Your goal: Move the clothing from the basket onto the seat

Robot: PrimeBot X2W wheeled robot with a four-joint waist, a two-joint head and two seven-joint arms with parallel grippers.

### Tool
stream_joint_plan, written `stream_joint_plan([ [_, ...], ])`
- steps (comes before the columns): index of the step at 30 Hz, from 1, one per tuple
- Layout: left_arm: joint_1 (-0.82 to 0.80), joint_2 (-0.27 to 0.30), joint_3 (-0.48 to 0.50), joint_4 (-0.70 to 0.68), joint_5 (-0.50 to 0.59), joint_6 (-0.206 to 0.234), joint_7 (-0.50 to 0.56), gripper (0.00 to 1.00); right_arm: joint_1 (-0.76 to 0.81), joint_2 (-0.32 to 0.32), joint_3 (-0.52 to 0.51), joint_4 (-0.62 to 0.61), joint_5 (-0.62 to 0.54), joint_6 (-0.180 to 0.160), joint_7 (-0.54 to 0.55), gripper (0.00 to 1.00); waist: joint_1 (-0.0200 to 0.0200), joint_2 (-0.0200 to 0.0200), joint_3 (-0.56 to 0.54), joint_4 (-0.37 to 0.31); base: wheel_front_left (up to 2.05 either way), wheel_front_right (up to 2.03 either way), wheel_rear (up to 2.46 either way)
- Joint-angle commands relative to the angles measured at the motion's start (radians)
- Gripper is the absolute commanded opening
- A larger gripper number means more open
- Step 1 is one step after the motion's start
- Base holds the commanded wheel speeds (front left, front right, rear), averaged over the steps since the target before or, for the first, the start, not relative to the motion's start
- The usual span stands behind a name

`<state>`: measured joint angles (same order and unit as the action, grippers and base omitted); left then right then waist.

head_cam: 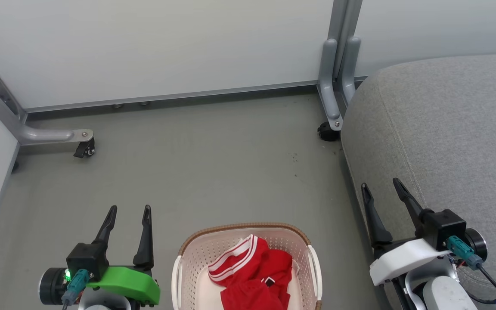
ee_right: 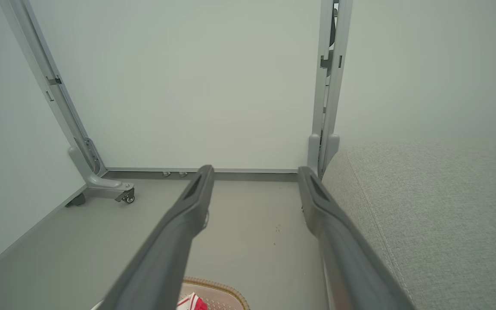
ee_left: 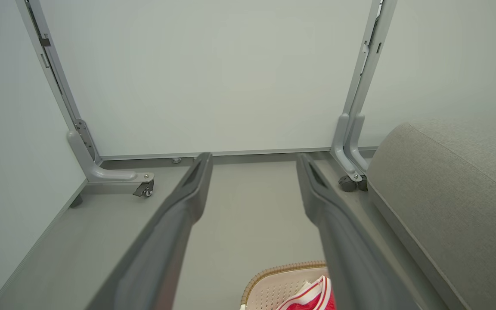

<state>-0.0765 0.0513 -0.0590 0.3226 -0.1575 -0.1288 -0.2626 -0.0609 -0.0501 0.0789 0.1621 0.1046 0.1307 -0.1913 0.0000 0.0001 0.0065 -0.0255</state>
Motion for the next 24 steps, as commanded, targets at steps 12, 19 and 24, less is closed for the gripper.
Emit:
stream_joint_plan([
  [12, 0.004, 0.000, 0.010, 0.010, 0.006, 0.006, -0.003, 1.00, 0.009, -0.002, -0.002, -0.003, 0.003, 0.000, 0.004, 1.00, 0.0000, -0.0001, 0.002, -0.006, 0.00, 0.00, 0.00],
  [19, -0.057, 0.000, -0.077, 0.071, -0.010, 0.032, -0.002, 1.00, -0.025, -0.002, -0.002, -0.026, -0.003, 0.000, 0.011, 1.00, 0.0000, -0.0001, 0.048, -0.021, 0.00, 0.00, 0.00],
  [24, -0.129, 0.001, -0.184, 0.159, -0.048, 0.061, -0.002, 1.00, -0.057, -0.002, 0.003, -0.045, -0.006, 0.000, 0.004, 1.00, 0.0000, -0.0001, 0.115, -0.040, 0.00, 0.00, 0.00],
])
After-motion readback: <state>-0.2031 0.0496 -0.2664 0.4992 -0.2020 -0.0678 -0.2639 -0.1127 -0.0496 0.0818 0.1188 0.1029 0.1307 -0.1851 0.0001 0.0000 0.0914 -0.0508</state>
